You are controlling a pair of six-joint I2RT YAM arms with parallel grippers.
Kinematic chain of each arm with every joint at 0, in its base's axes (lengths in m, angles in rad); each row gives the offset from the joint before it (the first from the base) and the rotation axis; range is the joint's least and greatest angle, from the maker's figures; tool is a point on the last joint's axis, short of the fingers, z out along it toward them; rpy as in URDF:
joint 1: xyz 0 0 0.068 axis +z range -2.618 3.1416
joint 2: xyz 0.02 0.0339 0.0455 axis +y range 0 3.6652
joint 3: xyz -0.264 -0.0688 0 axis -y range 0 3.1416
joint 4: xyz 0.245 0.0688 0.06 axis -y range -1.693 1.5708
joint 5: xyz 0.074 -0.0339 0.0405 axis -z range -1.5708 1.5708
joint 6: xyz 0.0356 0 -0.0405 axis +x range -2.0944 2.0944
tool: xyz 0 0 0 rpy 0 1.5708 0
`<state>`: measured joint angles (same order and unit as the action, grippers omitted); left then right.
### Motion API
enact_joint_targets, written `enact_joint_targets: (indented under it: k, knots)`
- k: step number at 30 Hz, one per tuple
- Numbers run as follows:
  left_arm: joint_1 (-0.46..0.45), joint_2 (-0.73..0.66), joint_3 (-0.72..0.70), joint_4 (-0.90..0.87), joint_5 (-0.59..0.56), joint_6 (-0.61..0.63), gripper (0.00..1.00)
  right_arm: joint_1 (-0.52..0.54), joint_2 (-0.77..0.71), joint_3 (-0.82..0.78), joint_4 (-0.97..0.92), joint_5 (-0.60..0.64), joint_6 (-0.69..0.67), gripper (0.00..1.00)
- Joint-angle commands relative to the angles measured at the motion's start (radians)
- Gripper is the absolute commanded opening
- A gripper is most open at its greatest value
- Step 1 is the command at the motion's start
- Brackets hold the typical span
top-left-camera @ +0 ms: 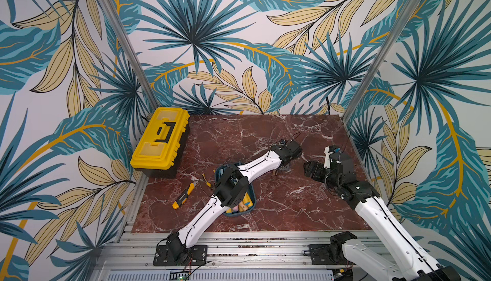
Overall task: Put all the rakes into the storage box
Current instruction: Pick up the rake at the center of the board.
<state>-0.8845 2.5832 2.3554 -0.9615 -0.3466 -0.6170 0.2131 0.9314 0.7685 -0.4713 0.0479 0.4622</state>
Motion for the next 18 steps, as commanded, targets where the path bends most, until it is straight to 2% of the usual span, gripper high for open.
enact_joint_targets:
  k: [1,10,18]
  knots:
    - [-0.008,-0.152,-0.061,0.024,-0.012,0.006,0.13,0.000,0.009,-0.024,-0.012,0.003,-0.011,0.97]
    - [-0.031,-0.418,-0.280,0.043,-0.009,-0.017,0.11,0.000,0.014,-0.026,-0.015,0.038,-0.015,0.99]
    - [-0.075,-0.778,-0.702,0.091,-0.067,-0.134,0.09,0.000,0.040,-0.025,-0.012,0.049,-0.016,0.99]
